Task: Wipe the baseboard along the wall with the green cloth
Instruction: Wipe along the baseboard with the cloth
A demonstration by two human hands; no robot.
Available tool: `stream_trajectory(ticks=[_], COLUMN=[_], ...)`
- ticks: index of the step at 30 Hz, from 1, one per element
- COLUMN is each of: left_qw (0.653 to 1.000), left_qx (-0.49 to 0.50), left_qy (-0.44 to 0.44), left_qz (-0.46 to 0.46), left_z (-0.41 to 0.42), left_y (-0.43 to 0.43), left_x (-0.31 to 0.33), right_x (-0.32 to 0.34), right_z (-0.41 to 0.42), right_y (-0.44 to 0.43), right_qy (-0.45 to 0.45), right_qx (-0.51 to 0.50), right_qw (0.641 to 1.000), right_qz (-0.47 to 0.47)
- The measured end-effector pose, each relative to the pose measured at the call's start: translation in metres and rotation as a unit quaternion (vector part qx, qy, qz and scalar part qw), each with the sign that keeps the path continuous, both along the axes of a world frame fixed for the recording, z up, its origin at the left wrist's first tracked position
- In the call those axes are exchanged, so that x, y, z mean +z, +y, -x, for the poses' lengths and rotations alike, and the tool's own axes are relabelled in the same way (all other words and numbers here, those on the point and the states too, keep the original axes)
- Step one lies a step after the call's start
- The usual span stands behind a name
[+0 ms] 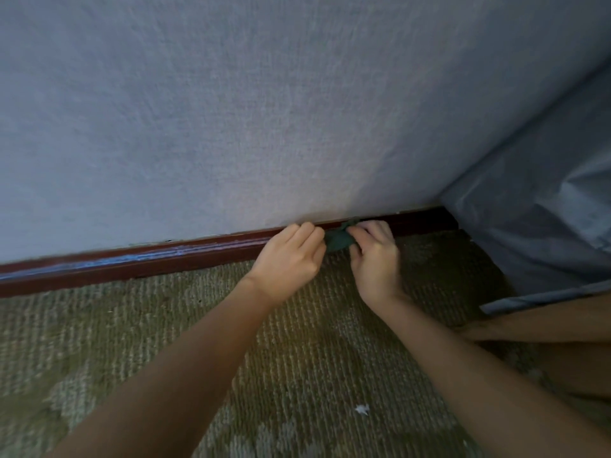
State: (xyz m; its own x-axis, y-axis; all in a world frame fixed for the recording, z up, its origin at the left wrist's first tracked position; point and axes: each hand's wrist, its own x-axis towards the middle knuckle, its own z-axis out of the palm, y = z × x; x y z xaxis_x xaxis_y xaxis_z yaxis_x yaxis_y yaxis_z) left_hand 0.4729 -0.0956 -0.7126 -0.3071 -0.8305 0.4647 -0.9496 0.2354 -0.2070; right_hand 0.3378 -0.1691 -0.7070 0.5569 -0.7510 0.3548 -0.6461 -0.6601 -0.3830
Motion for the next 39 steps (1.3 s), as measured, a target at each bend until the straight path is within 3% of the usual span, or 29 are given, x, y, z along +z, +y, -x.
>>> stream_trajectory(ticks=[7, 11, 22, 30, 34, 39], left_qw=[0.999, 0.998, 0.998, 0.999, 0.999, 0.999], left_qx=[0.026, 0.060, 0.050, -0.034, -0.035, -0.033], left_qy=[-0.013, 0.018, 0.027, -0.002, -0.010, -0.012], left_qz=[-0.018, -0.020, 0.008, 0.004, -0.008, -0.015], left_z=[-0.025, -0.011, 0.010, 0.002, -0.001, -0.003], left_y=[0.029, 0.023, 0.003, -0.006, -0.005, 0.005], left_x=[-0.006, -0.001, 0.004, 0.013, 0.010, 0.003], right_x=[0.001, 0.007, 0.012, 0.010, 0.009, 0.005], right_z=[-0.023, -0.014, 0.011, 0.012, 0.004, 0.000], right_y=[0.019, 0.008, -0.008, -0.006, 0.001, -0.004], right_qy=[-0.025, 0.003, 0.031, 0.025, 0.008, 0.031], right_qx=[0.064, 0.099, 0.063, 0.063, 0.022, 0.061], right_qw=[0.997, 0.995, 0.996, 0.998, 0.998, 0.995], right_qz=[-0.023, -0.035, -0.048, -0.016, -0.057, -0.075])
